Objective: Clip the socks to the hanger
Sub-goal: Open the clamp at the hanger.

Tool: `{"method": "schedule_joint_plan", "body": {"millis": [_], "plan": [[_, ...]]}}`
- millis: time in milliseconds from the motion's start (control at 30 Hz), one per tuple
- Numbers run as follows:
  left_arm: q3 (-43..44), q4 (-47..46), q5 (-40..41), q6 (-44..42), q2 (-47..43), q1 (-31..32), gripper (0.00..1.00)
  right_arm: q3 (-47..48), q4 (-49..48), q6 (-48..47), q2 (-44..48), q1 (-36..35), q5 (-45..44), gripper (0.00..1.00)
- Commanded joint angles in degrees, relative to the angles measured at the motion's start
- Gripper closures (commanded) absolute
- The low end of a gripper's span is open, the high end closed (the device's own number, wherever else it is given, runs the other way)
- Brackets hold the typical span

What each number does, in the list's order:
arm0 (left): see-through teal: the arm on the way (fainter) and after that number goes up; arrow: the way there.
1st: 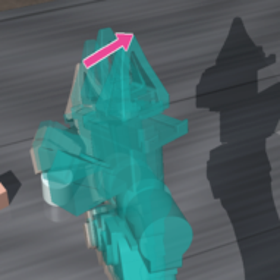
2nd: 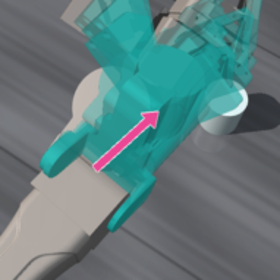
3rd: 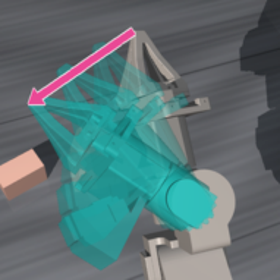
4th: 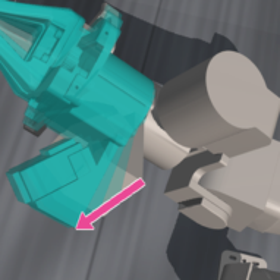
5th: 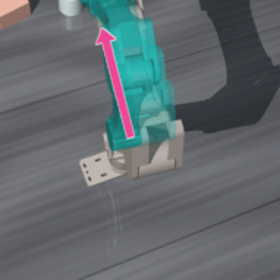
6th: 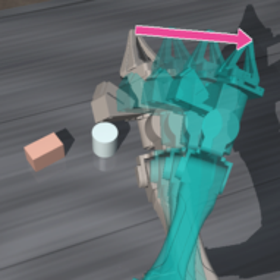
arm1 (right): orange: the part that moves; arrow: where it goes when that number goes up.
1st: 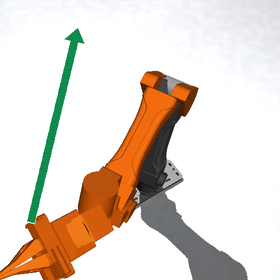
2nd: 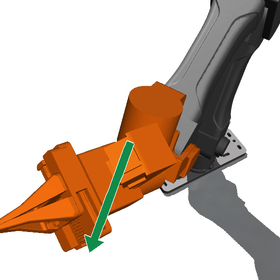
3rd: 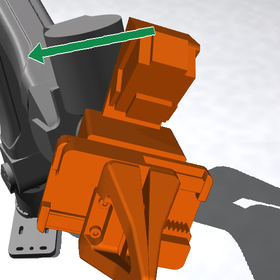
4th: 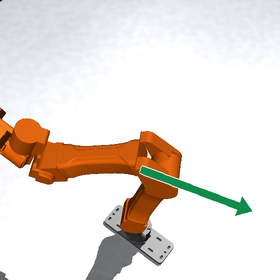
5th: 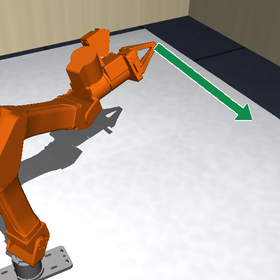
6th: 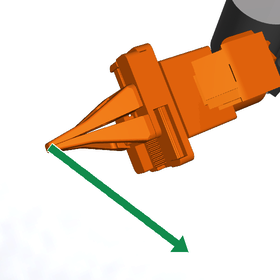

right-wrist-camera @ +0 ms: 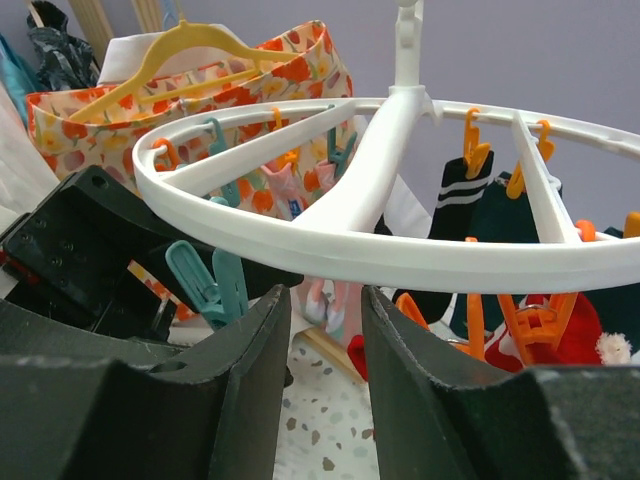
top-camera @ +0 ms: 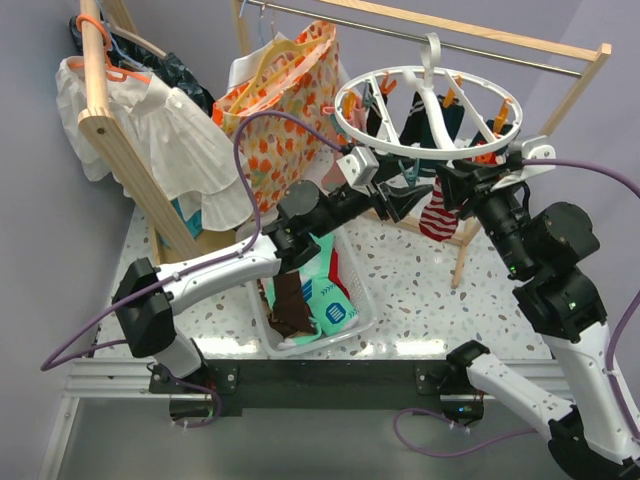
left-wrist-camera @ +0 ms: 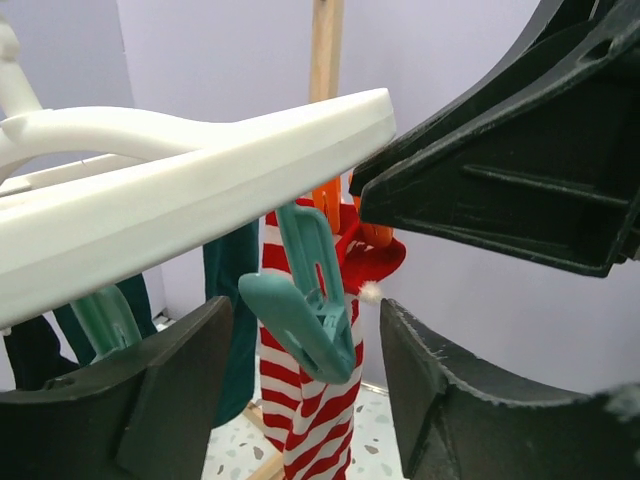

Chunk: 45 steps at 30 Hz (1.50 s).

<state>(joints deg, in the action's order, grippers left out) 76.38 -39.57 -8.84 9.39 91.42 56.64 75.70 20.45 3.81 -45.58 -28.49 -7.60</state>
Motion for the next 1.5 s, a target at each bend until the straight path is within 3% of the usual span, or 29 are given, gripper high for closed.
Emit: {"method": "schedule_joint_plan", "body": {"millis": [0, 267, 633, 1200, 1467], "plan": [[2.8, -3.8, -0.9, 1.3, 0.6, -0.5, 0.38, -0.1, -2.3, -0.6, 0.4, 0.1, 1.6, 0.61], [1.3, -4.9, -1.4, 2.2, -0.2, -0.6, 0.62, 0.6, -1.2, -0.3, 0.7, 0.0, 2.7, 0.61], [1.0, -0.2, 2.2, 0.9, -2.4, 0.0, 0.78, 7.8, 4.2, 2.1, -2.5, 0.0, 13.6, 0.59], [3.9, 8.3, 5.0, -3.7, -2.9, 1.6, 0.79, 7.3, 4.7, 6.4, -6.6, 0.0, 14.7, 0.61], [4.7, 11.0, 6.0, -4.4, -2.6, 1.7, 0.8, 3.7, 6.7, 8.6, -5.0, 0.1, 11.6, 0.57]]}}
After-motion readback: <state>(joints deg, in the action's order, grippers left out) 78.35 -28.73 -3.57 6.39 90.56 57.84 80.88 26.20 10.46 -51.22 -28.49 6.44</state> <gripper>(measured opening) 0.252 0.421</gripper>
